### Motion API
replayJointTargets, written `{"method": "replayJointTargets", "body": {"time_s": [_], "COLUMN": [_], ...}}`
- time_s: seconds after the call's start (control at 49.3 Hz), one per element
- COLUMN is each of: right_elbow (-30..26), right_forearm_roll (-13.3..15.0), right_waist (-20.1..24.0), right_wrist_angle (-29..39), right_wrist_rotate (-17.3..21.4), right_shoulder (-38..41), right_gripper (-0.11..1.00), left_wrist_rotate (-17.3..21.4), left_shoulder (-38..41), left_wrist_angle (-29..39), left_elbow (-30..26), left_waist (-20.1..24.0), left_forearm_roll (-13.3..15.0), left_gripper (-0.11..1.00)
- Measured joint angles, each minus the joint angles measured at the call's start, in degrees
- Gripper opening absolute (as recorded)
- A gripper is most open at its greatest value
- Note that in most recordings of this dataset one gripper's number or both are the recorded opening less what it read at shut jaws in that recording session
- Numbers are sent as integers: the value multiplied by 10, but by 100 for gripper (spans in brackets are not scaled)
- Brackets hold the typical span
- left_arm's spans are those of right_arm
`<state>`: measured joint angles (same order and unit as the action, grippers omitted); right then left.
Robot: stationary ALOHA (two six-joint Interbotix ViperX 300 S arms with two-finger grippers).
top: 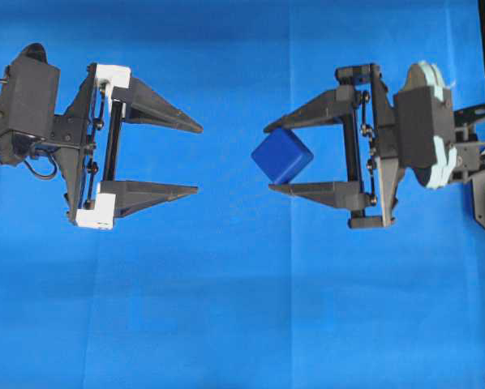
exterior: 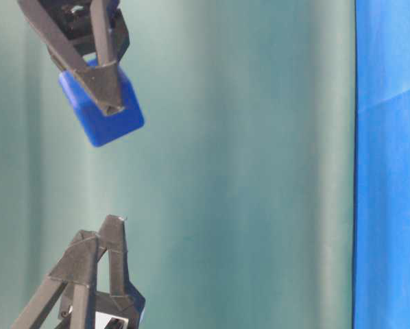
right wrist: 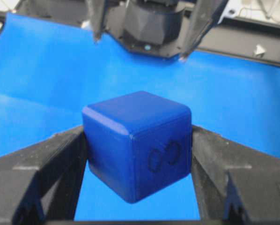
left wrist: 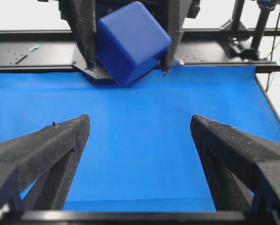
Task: Handover the blue block to the right arm after grasping it with the left arm, then place it in the designated position.
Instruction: 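Rotate the right gripper down, lowering the cube toward the table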
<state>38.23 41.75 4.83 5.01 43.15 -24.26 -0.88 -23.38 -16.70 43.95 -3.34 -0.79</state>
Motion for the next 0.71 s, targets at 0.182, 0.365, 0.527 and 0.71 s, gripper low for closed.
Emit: {"method": "replayJointTargets", "body": {"time_s": [0.182,0.365,0.527,0.71], "right_elbow": [1,0,1,0], "right_forearm_roll": [-11,-39,-59,-68], "right_waist": [26,51,68,73], "right_wrist_angle": [76,153,212,241], "right_wrist_rotate": [0,-1,-2,-3], "right_shoulder": [0,0,0,1], "right_gripper": [55,55,55,55], "left_wrist_rotate": [0,0,0,0], "left_shoulder": [0,0,0,1], "left_wrist_angle": [0,0,0,0], "left_elbow": [0,0,0,0], "left_waist": [0,0,0,-1], "left_forearm_roll": [0,0,0,0], "left_gripper": [93,93,93,93]}}
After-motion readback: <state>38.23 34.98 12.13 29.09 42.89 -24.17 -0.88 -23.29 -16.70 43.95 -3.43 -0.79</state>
